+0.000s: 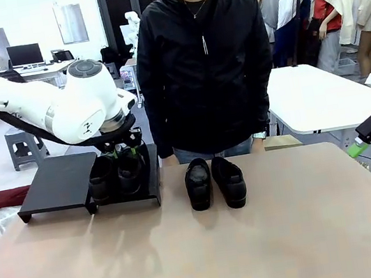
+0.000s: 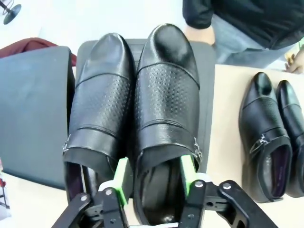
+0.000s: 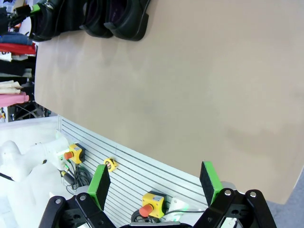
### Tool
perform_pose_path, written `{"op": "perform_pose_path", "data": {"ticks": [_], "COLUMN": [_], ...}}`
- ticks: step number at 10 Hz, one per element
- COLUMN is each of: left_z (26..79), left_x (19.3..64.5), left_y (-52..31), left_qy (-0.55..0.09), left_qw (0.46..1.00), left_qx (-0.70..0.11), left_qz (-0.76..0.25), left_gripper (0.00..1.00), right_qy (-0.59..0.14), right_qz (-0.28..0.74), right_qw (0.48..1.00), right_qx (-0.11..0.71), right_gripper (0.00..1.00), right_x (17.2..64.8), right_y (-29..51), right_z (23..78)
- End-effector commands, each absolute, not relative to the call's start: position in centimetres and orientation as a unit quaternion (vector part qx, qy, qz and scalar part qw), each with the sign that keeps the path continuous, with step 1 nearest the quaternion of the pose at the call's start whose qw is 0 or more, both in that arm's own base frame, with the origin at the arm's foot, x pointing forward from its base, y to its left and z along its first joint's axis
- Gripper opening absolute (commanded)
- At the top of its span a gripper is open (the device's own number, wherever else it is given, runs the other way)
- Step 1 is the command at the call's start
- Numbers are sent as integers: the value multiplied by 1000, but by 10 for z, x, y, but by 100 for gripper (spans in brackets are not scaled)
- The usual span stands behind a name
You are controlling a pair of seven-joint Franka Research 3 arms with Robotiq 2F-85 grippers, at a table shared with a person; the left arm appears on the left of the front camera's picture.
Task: Organize the shoes by placing them on the stand.
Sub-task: Place the Shoe from the middle of the table onto the Shoes Stand.
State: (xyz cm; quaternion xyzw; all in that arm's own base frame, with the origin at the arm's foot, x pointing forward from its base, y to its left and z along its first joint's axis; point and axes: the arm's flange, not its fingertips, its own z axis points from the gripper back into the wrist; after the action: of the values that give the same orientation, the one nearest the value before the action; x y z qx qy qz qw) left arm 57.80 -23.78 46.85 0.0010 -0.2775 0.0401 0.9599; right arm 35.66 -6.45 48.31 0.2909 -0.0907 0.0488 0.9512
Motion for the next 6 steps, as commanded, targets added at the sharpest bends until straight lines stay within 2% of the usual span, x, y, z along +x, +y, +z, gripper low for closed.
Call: {"op": "perform_pose_path", "data": {"ticks": [1,4,6], "left_z": [481,522,543], "left_x": [561,510,464], "left_y": [-247,-251,-248], "left_qy": [-314,-315,-274], "left_qw": [948,948,959], "left_qx": [5,-17,-56], "left_qz": [46,45,45], "left_gripper": [100,100,100], "right_qy": [-88,-88,-88], "right_qz": [46,46,46], "right_qw": [951,951,951], "right_qx": [294,294,294], "right_gripper": [100,100,100], "right_x": [356,356,356], "right_y": [-65,-65,-65], "right_z": [486,486,486]}}
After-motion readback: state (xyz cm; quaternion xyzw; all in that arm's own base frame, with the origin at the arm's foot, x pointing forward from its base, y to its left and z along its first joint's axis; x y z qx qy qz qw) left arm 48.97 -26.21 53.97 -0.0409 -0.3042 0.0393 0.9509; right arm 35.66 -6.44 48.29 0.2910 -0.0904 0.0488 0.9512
